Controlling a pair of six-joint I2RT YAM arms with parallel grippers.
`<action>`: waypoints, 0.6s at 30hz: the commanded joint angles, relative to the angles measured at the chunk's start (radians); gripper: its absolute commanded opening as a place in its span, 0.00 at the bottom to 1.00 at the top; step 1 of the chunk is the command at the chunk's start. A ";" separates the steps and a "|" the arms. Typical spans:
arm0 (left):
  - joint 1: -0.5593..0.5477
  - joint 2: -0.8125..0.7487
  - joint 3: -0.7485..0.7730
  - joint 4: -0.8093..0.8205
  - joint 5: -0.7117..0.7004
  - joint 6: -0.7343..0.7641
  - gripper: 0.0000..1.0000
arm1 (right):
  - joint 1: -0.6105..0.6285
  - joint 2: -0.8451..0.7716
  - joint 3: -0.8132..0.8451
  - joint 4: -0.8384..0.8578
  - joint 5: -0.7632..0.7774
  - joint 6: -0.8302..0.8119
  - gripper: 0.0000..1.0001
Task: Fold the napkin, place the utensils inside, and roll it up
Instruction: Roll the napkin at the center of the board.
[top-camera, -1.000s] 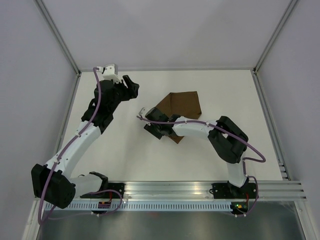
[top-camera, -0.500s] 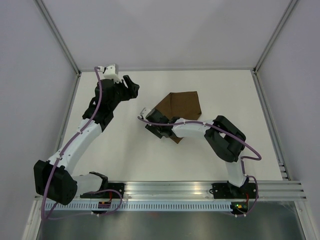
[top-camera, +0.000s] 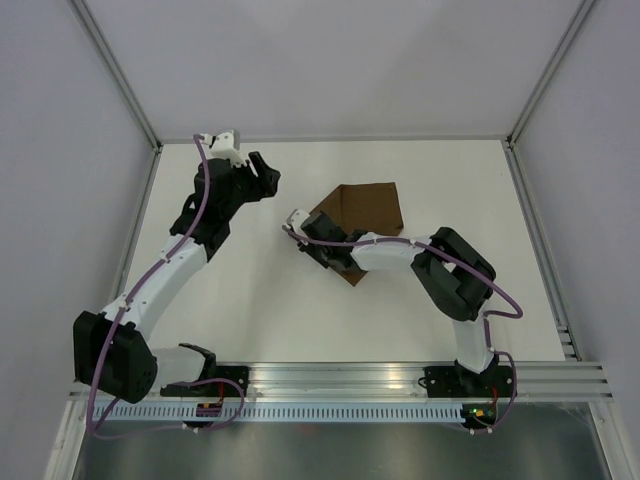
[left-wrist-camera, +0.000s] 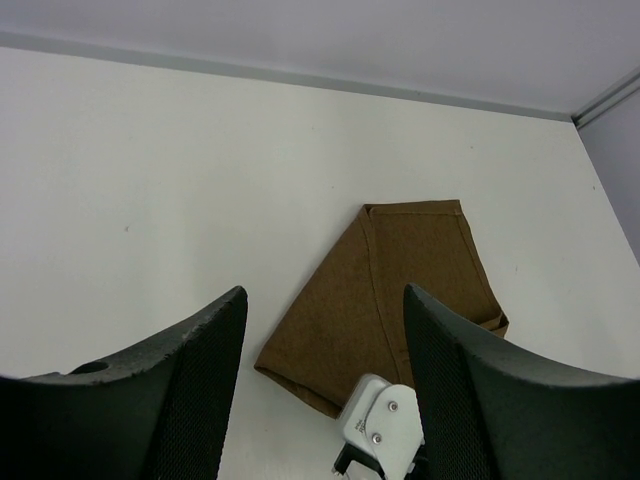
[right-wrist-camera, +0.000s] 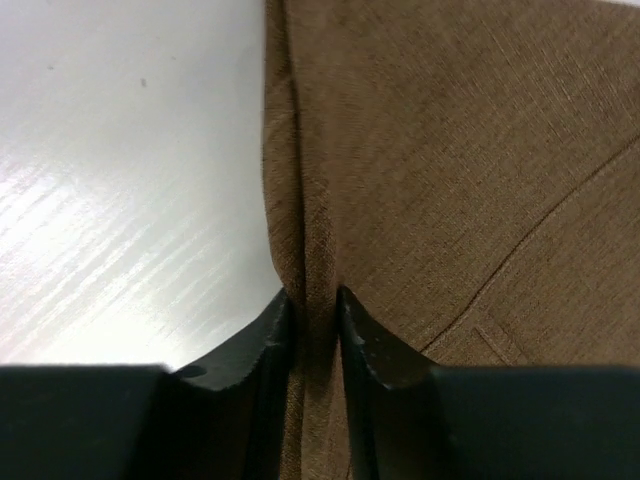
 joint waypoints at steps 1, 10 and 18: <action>0.005 0.013 -0.008 0.047 0.030 -0.022 0.69 | -0.029 0.020 -0.043 -0.066 -0.087 -0.003 0.29; 0.005 -0.018 -0.106 0.115 -0.009 -0.057 0.66 | -0.097 -0.035 -0.089 -0.090 -0.346 -0.044 0.14; -0.048 -0.106 -0.303 0.287 -0.099 -0.047 0.66 | -0.175 -0.078 -0.103 -0.177 -0.589 -0.159 0.11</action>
